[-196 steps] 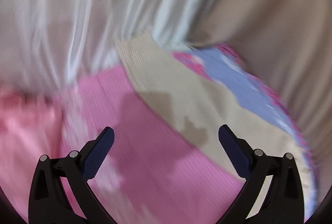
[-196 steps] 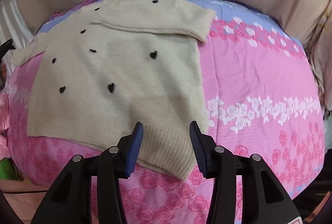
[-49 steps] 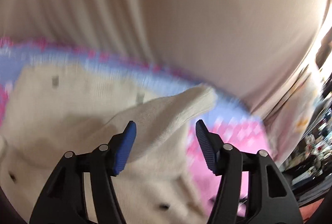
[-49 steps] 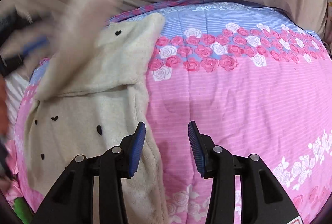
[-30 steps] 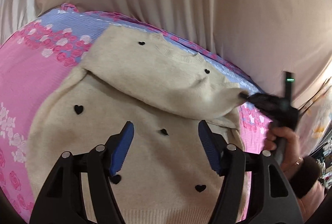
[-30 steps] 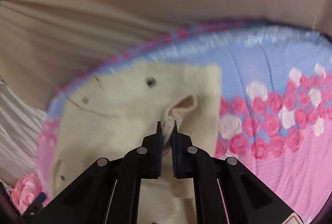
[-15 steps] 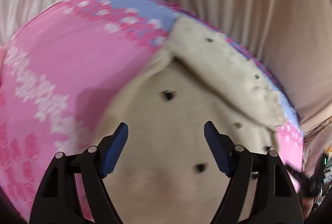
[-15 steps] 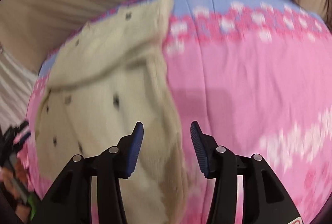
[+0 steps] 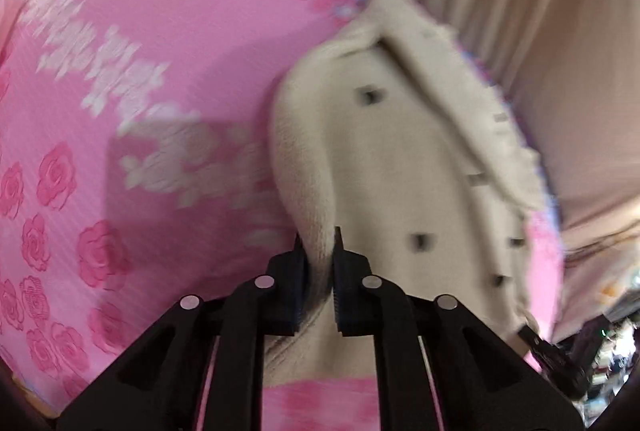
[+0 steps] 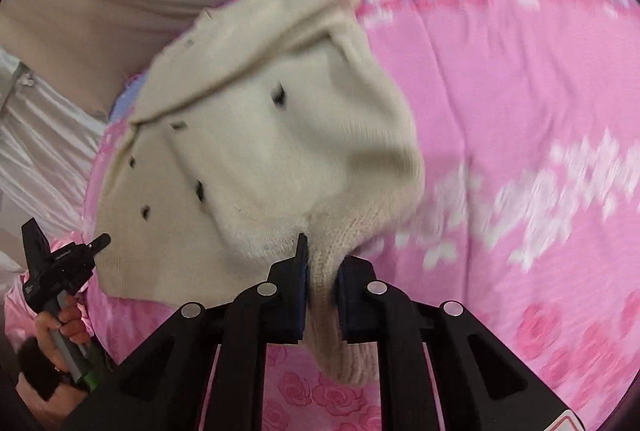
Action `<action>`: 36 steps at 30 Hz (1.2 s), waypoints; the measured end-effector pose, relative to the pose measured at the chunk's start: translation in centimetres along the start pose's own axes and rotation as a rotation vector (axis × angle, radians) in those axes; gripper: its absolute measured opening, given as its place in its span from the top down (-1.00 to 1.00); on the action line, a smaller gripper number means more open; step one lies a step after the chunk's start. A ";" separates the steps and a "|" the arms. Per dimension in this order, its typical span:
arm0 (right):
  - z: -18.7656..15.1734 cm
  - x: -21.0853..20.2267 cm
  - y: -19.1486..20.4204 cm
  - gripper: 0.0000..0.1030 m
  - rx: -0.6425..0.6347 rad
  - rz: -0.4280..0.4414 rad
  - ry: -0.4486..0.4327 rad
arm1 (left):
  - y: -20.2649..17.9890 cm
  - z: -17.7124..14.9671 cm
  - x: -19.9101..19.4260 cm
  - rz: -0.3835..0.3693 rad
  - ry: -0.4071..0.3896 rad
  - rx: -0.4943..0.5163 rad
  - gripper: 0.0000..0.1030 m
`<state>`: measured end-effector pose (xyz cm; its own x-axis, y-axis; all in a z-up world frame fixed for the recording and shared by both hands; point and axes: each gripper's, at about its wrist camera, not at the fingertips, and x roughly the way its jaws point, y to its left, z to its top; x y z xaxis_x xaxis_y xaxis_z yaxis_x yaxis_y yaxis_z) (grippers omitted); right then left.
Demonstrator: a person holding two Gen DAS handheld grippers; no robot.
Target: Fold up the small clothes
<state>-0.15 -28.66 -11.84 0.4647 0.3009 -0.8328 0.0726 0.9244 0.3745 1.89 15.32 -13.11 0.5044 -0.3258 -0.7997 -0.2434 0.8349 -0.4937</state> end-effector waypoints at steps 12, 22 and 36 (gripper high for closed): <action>-2.8 -12.3 -5.3 0.82 -0.279 -0.221 0.050 | -7.4 -10.8 -3.5 0.047 0.204 0.169 0.82; -2.8 -11.5 -7.9 0.05 -0.224 -0.281 0.042 | -7.8 -9.5 -4.7 0.101 0.170 0.190 0.40; 21.7 7.2 -10.6 -0.18 -0.137 -0.212 0.008 | -10.9 10.1 14.3 0.082 0.065 0.040 -0.16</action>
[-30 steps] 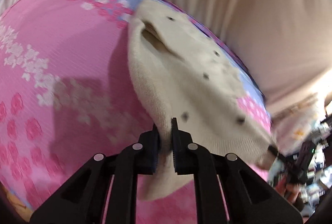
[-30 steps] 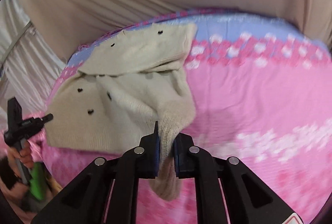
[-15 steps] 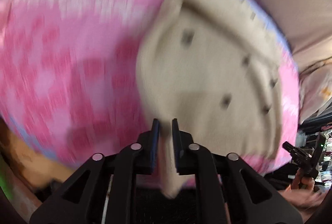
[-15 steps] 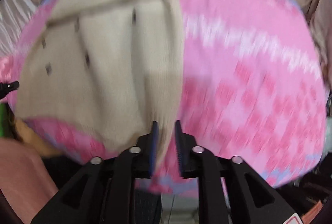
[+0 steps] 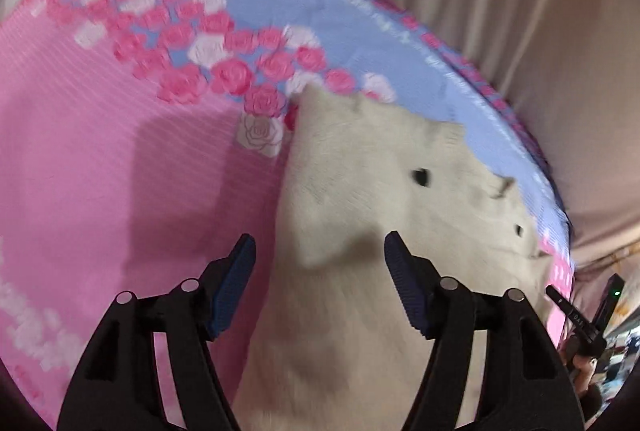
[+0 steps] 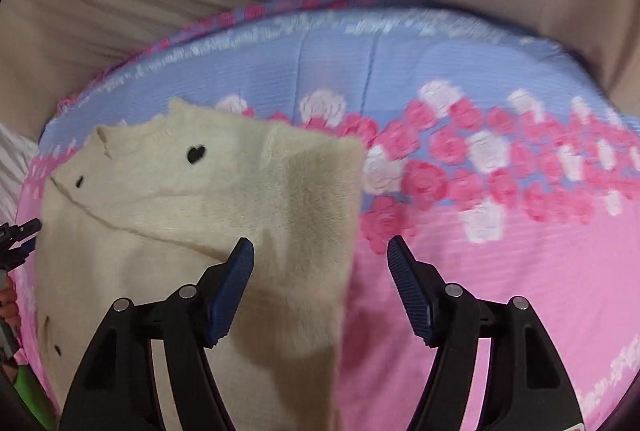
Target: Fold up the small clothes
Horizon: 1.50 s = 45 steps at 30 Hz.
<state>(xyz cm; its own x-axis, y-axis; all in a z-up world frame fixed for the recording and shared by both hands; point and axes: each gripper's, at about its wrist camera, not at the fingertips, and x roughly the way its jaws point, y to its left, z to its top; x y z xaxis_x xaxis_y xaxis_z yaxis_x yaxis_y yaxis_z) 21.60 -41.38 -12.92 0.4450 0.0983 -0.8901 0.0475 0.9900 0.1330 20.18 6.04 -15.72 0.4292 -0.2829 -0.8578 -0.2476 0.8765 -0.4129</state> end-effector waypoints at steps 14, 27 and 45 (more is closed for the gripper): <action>-0.5 -13.3 0.0 0.85 -0.090 -0.031 -0.351 | -9.5 0.5 -4.2 -0.235 -0.163 0.218 0.74; -8.8 -11.7 -7.5 0.10 0.123 -0.085 -0.166 | -6.4 -2.2 -2.1 0.058 -0.136 0.244 0.30; -31.2 -13.4 -0.4 0.84 0.146 0.028 0.140 | 3.8 -19.3 -9.3 0.021 0.165 0.053 0.79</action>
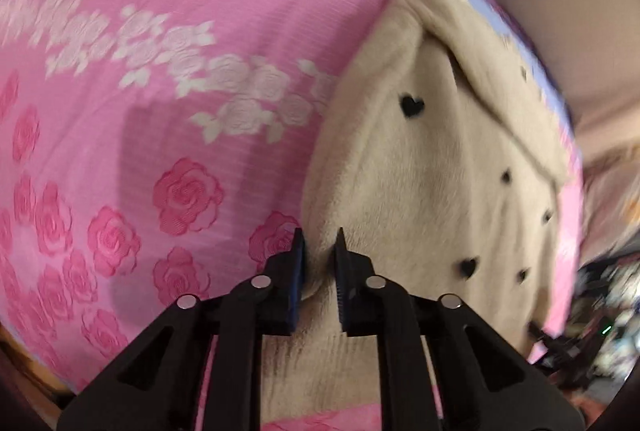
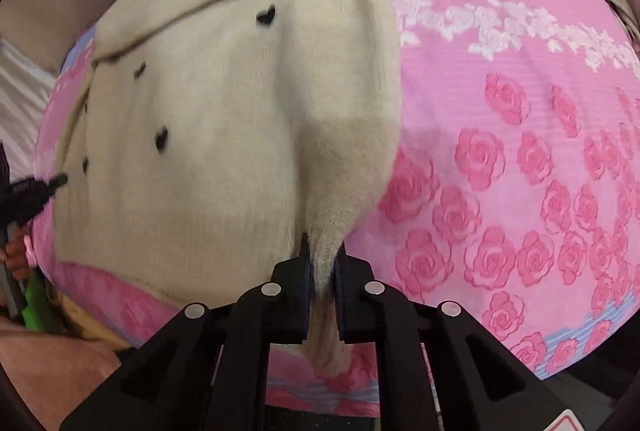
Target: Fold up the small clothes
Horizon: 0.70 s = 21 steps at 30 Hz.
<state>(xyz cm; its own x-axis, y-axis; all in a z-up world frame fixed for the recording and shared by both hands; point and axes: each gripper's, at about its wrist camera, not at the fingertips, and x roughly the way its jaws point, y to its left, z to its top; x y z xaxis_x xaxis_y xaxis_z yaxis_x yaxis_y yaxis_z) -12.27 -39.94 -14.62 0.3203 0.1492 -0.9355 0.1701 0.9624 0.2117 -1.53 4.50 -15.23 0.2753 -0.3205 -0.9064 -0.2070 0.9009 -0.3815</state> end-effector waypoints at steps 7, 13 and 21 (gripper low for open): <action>-1.0 -1.9 0.3 0.80 -0.112 -0.033 0.037 | 3.6 -2.7 -1.5 0.060 0.045 -0.036 0.78; -0.8 -5.1 -2.2 0.54 0.059 -0.055 -0.054 | 0.4 -1.2 -5.5 -0.020 -0.072 0.002 0.63; 8.6 -5.0 3.4 0.62 -0.022 -0.008 -0.187 | -12.2 7.2 -0.7 -0.093 -0.142 0.226 0.29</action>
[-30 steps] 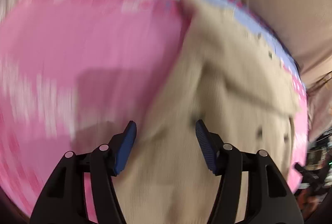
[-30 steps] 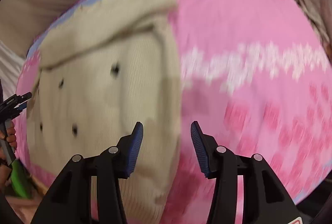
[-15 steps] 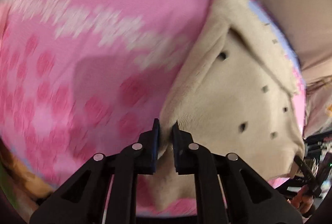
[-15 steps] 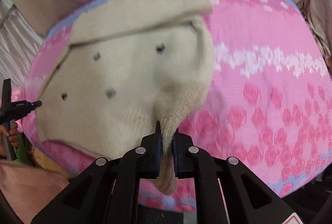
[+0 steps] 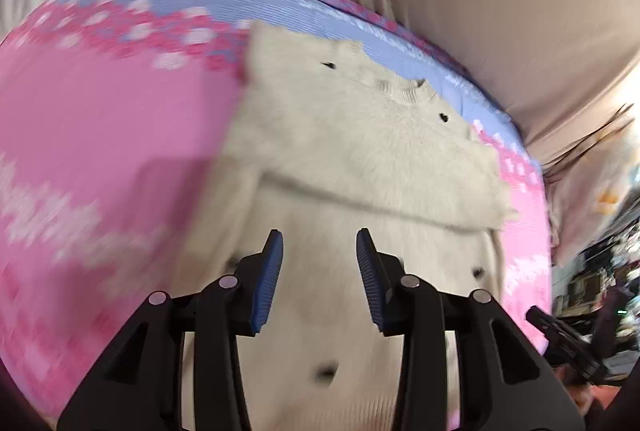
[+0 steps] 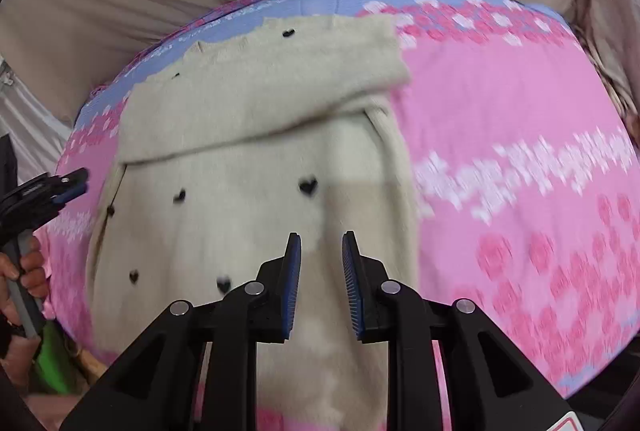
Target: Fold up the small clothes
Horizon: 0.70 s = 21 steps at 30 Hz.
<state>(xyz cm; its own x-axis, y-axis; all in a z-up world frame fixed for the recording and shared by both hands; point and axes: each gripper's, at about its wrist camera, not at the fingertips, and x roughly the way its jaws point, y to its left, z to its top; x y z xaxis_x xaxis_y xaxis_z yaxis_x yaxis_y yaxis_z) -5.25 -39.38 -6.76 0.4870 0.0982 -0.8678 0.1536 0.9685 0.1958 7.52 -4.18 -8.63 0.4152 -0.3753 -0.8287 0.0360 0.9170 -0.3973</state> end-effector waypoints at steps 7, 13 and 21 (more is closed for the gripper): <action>8.0 5.7 2.1 0.69 -0.067 -0.076 -0.064 | 1.7 3.4 9.1 0.102 0.015 -0.023 0.56; 12.0 10.5 -2.7 0.75 0.062 -0.132 -0.079 | 4.7 3.9 8.0 0.102 -0.008 0.000 0.95; 13.3 9.6 -1.1 0.65 0.020 -0.088 -0.039 | 4.3 4.1 8.1 0.153 -0.035 0.006 0.96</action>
<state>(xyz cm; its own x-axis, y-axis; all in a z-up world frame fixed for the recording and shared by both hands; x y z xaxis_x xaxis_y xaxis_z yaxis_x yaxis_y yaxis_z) 10.65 -42.53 -9.23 0.5036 0.0034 -0.8639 0.2142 0.9683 0.1286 14.75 -2.70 -15.51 0.4476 -0.2258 -0.8652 -0.0249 0.9641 -0.2645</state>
